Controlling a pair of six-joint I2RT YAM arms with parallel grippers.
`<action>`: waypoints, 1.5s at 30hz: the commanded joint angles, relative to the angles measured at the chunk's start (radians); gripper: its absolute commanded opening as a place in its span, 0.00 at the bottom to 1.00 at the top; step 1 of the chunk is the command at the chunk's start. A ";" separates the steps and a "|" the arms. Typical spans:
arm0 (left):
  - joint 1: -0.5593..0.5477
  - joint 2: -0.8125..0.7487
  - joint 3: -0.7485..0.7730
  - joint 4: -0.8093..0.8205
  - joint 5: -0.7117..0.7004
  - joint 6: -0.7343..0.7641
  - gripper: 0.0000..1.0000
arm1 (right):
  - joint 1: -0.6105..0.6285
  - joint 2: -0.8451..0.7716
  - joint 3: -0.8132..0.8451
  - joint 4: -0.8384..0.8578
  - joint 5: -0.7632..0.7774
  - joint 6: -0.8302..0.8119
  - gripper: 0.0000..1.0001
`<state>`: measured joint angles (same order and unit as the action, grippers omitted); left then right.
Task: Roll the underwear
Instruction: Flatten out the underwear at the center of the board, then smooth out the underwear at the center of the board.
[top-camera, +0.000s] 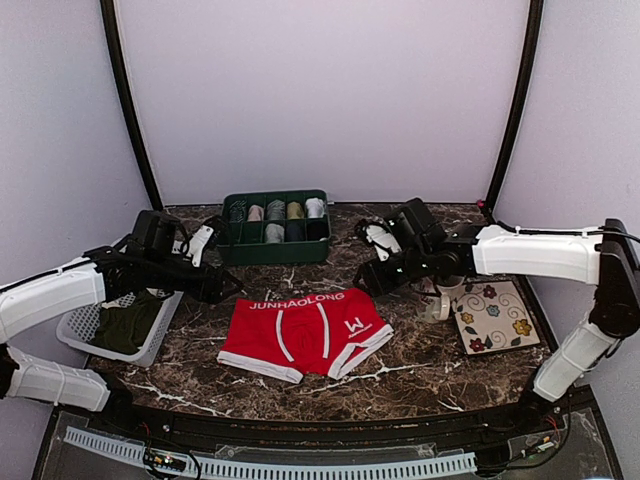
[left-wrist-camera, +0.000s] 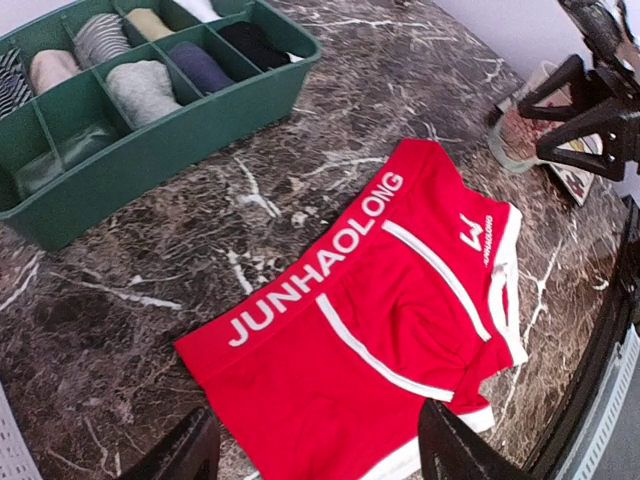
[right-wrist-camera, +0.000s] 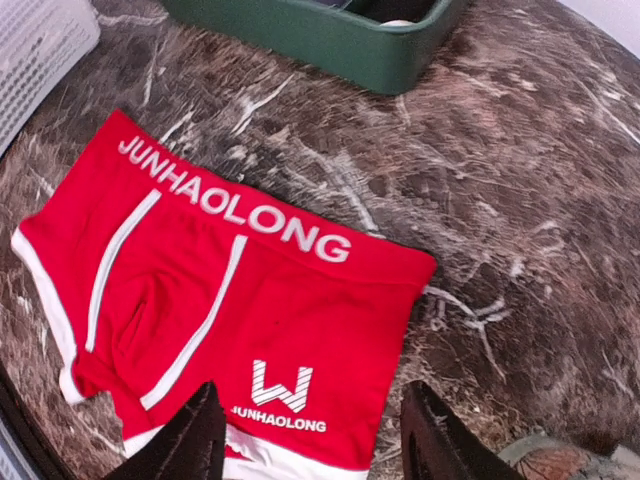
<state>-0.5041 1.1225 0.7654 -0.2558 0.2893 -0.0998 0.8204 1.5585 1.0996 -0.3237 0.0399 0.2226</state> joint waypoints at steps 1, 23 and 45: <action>-0.070 0.071 -0.043 0.002 0.048 -0.038 0.65 | 0.014 0.143 0.061 -0.032 -0.259 -0.021 0.49; -0.173 0.482 0.139 -0.367 -0.124 -0.035 0.20 | 0.091 0.273 -0.031 -0.263 -0.486 -0.149 0.17; -0.315 0.402 0.207 -0.223 0.049 0.039 0.38 | 0.051 0.123 0.031 -0.298 -0.474 -0.144 0.34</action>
<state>-0.8249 1.4818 0.9665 -0.4385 0.3668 -0.0566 0.8551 1.7088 1.1221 -0.5846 -0.4744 0.1226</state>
